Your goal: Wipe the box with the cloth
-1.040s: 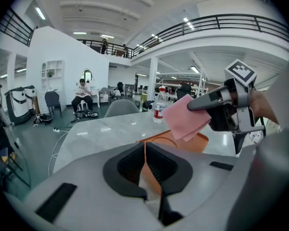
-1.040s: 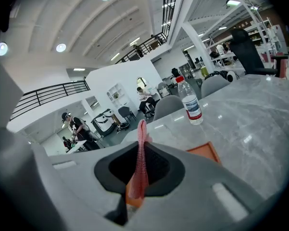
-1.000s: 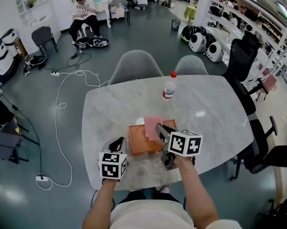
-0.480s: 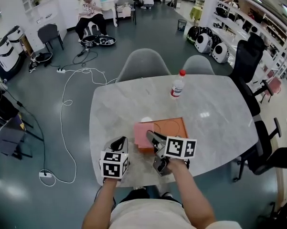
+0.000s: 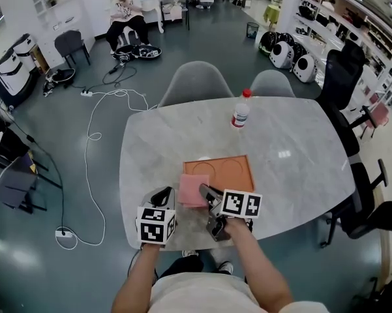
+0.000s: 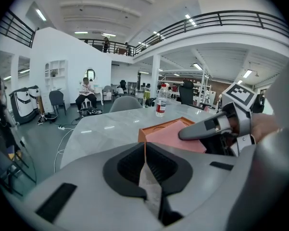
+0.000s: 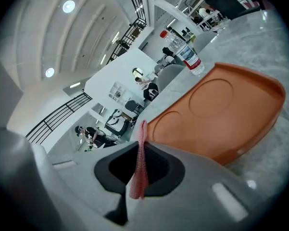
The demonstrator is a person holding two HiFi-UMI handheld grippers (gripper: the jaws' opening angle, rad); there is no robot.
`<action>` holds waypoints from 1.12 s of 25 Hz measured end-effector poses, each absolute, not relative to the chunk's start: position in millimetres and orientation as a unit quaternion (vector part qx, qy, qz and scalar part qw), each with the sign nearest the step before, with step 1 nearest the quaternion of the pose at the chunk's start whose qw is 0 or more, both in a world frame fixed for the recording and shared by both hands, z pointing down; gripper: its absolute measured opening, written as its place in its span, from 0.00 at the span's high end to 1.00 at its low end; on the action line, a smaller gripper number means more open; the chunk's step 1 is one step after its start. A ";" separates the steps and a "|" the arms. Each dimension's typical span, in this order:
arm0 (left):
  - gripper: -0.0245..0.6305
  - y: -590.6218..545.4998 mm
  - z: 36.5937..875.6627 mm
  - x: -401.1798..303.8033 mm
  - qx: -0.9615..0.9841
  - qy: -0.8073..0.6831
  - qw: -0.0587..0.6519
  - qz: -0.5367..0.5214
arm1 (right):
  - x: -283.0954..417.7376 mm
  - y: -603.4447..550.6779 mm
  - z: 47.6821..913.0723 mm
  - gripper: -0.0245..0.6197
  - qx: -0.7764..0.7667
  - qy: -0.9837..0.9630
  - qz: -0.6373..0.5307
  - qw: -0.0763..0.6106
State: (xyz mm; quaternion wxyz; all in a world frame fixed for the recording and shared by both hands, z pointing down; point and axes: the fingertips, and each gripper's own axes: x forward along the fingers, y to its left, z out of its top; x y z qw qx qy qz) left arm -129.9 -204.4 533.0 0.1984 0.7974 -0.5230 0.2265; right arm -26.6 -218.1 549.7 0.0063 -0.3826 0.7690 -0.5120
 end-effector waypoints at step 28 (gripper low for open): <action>0.94 -200.4 533.6 -61.4 0.786 -0.536 0.201 0.232 | 72.0 -220.0 570.8 0.94 -0.422 0.762 -0.490 -0.027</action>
